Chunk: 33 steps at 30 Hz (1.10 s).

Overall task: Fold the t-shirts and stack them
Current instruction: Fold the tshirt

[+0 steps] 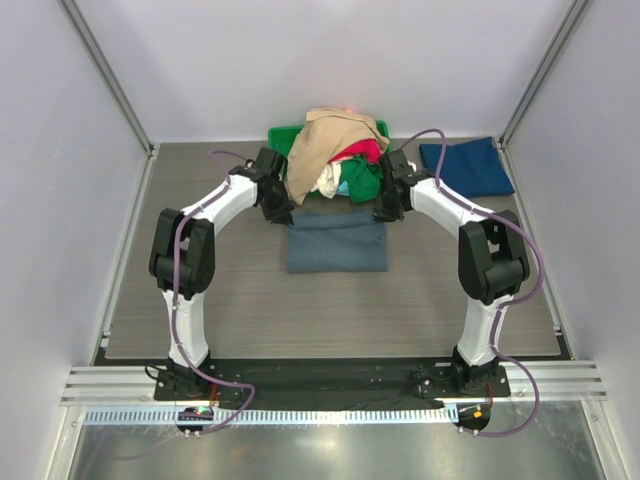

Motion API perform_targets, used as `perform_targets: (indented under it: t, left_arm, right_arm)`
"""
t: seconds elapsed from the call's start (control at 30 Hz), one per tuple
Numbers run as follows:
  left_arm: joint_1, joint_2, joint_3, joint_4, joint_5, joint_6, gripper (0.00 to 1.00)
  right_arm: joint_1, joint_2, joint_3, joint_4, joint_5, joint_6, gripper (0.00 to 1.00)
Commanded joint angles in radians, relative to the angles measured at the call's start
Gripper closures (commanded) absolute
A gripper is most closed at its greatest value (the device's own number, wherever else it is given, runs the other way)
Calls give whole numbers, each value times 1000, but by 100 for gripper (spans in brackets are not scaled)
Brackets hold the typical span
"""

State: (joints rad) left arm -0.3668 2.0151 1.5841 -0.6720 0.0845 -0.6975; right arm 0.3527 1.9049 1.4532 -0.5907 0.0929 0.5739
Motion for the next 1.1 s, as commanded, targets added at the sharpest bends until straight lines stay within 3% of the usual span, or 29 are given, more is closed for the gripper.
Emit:
perform_targets:
  t: [0.0, 0.33, 0.43, 0.53, 0.6, 0.63, 0.67, 0.73, 0.87, 1.07]
  left_arm:
    - [28, 40, 73, -55, -34, 42, 99]
    - [31, 45, 82, -37, -20, 62, 94]
    - [32, 47, 94, -37, -20, 62, 86]
    - [34, 50, 115, -55, -5, 72, 70]
    - [39, -2, 116, -78, 17, 91, 59]
    - [37, -37, 105, -78, 14, 95, 55]
    - [39, -76, 70, -72, 3, 93, 45]
    - [37, -200, 39, -72, -28, 96, 36]
    - [39, -372, -47, -75, -14, 107, 28]
    - [34, -605, -311, 26, 50, 116, 29]
  right_arm:
    - [-31, 13, 47, 5, 62, -23, 99]
    - [-43, -35, 24, 3, 87, -20, 99]
    - [-47, -30, 21, 3, 88, -22, 99]
    - [-58, -7, 19, 5, 82, -20, 99]
    - [-64, -3, 19, 3, 71, -20, 88]
    - [-70, -10, 12, 5, 76, -17, 63]
    - [-70, -13, 9, 11, 85, -17, 50]
    - [-75, -26, 16, 11, 90, -23, 29]
    - [-75, -70, 32, 8, 67, -34, 21]
    - [-70, -254, -34, -4, 21, -25, 20]
